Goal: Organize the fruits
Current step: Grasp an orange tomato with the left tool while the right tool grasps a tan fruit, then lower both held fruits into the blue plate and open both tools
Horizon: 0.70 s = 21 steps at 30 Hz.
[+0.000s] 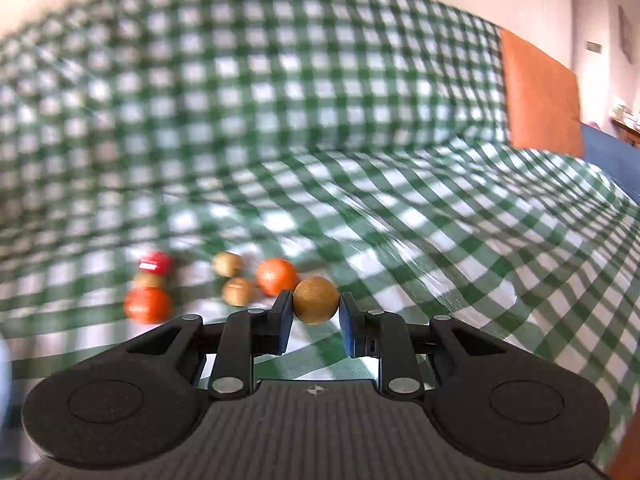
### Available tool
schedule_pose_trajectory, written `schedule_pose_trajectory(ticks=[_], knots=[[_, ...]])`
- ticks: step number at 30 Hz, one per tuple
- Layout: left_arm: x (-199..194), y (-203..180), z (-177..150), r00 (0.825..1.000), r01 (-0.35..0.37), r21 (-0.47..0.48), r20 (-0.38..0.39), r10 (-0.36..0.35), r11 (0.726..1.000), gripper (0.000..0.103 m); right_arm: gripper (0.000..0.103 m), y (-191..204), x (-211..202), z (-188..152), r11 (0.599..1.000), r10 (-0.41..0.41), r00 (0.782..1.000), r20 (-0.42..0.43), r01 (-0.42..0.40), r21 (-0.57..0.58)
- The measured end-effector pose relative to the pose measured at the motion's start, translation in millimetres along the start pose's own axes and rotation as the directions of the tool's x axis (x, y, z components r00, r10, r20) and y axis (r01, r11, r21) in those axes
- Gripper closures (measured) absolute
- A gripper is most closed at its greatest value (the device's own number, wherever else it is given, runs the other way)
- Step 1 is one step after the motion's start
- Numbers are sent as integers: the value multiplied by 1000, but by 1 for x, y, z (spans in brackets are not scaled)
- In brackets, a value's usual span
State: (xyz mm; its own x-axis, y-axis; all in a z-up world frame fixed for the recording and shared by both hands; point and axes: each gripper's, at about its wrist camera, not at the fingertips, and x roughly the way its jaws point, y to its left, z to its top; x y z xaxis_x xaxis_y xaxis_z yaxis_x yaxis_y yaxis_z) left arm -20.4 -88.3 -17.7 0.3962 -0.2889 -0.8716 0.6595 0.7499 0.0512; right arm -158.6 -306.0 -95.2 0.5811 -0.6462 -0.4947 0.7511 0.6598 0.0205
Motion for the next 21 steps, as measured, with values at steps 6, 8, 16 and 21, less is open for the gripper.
schedule_pose_trajectory(ticks=[6, 8, 16, 21], knots=[[-57, 46, -52, 995, -90, -69, 25, 92, 994, 67, 77, 33, -119, 2, 964, 261, 965, -26, -262, -37], [-73, 57, -67, 993, -105, -92, 44, 109, 990, 67, 77, 47, -154, -1, 936, 347, 937, -49, -349, -50], [-117, 80, -121, 990, -76, -178, 100, 95, 981, 67, 77, 108, -232, -18, 830, 533, 833, -147, -549, -102], [-123, 84, -138, 990, -48, -185, 121, 71, 982, 67, 77, 130, -248, -25, 818, 522, 830, -195, -552, -160]])
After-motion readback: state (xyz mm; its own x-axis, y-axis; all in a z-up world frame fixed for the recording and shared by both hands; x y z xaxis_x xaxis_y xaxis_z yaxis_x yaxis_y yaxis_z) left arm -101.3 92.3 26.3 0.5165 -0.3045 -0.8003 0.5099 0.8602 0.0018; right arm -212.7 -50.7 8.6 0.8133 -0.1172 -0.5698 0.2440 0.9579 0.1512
